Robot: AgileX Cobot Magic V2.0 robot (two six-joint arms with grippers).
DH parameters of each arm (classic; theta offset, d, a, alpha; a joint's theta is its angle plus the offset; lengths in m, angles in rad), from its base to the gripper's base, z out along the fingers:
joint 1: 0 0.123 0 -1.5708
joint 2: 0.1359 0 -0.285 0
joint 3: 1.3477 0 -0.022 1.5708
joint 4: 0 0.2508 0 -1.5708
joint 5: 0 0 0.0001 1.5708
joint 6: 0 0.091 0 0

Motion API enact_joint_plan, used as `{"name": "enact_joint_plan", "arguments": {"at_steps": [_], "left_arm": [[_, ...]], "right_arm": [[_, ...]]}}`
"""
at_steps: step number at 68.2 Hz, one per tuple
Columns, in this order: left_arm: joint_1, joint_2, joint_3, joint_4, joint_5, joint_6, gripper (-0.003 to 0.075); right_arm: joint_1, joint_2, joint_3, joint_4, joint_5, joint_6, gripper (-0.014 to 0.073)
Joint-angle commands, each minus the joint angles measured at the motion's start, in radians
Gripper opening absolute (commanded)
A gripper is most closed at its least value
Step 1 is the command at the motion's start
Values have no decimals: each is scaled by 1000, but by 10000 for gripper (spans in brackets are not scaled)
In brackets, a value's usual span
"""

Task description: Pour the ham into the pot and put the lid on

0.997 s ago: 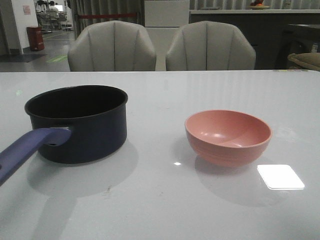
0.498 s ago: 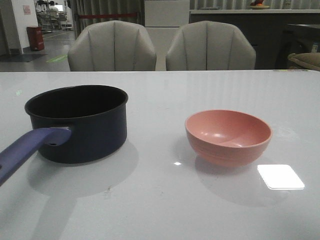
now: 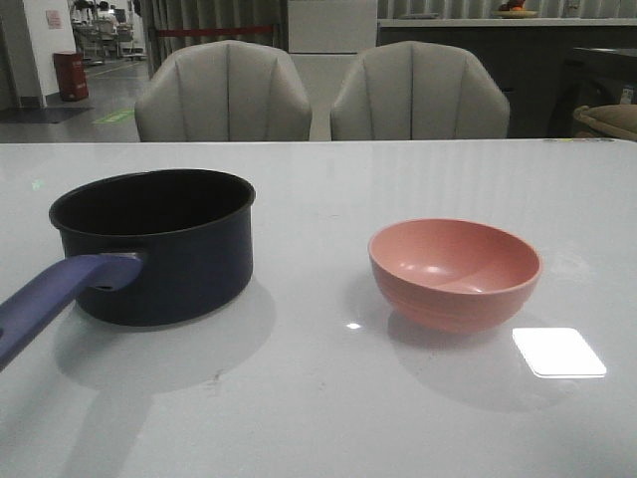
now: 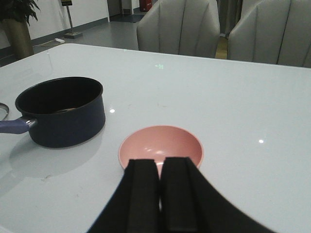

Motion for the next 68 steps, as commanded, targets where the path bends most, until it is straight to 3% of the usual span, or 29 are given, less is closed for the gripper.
{"name": "enact_joint_plan", "arguments": {"at_steps": [1,27,34,42,49,56,68], "left_arm": [[2,-9,-33,-46,-35,39,659],[2,91,-78,-60,-66,48,648],[2,112,-96,-60,-43,48,561],[2,139,-101,-60,-23,48,385],[2,147,-101,-60,-21,48,279],[2,147,-127,-60,-9,48,240],[2,132,-210,-60,55,48,239]], "right_arm": [[-2,11,-29,3,-80,-12,162],[-2,11,-29,3,-81,-12,162],[-2,11,-29,3,-81,-12,162],[-2,11,-29,3,-81,-12,162],[-2,11,-29,3,-81,-12,162],[-2,11,-29,3,-81,-12,162],[-2,11,-29,3,-81,-12,162]]}}
